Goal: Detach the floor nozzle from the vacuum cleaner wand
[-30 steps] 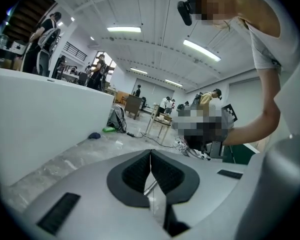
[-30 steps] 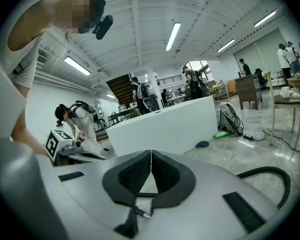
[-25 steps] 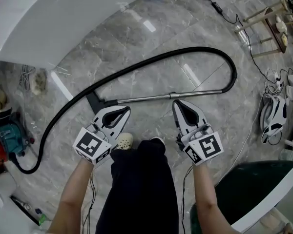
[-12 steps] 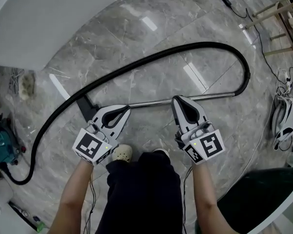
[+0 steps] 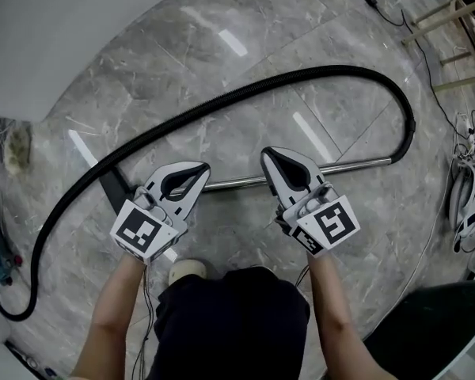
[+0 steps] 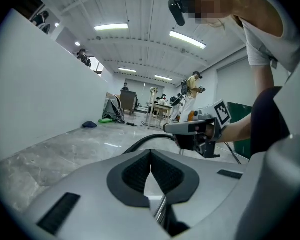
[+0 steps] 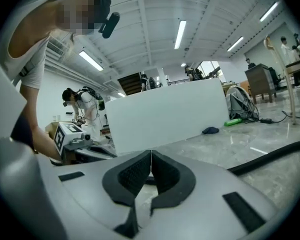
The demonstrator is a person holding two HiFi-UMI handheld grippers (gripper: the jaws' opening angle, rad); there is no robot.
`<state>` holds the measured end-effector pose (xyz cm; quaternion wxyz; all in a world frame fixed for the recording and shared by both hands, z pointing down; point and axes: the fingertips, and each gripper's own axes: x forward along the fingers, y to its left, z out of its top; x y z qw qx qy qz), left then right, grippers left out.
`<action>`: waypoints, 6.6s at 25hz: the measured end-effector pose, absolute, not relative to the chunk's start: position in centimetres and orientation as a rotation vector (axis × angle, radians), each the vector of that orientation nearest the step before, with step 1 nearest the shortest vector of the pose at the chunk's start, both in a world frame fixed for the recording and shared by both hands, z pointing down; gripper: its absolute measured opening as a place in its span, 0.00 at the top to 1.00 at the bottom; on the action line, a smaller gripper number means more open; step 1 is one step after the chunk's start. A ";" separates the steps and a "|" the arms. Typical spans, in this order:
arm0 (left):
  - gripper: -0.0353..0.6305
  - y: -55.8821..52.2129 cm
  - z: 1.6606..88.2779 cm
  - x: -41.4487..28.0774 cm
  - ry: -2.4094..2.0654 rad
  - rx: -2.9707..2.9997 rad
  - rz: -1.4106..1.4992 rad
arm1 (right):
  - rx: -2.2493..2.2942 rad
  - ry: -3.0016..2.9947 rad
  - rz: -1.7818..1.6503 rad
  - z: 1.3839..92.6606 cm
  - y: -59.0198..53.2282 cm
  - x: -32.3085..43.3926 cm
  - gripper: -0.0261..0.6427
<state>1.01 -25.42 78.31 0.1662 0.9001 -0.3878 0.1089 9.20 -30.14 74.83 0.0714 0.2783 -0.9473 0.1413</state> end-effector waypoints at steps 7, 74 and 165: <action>0.93 -26.2 82.6 -0.8 -1.051 2.623 0.434 | 0.400 -2.802 0.370 80.7 -29.8 5.1 0.94; 0.44 -11.8 99.3 -13.1 -0.621 2.321 1.634 | -0.316 -2.153 -0.123 97.0 -15.2 -3.5 0.54; 0.93 -16.3 41.5 -6.1 -1.406 2.162 0.167 | 0.999 -2.493 0.774 41.0 -20.1 6.0 0.94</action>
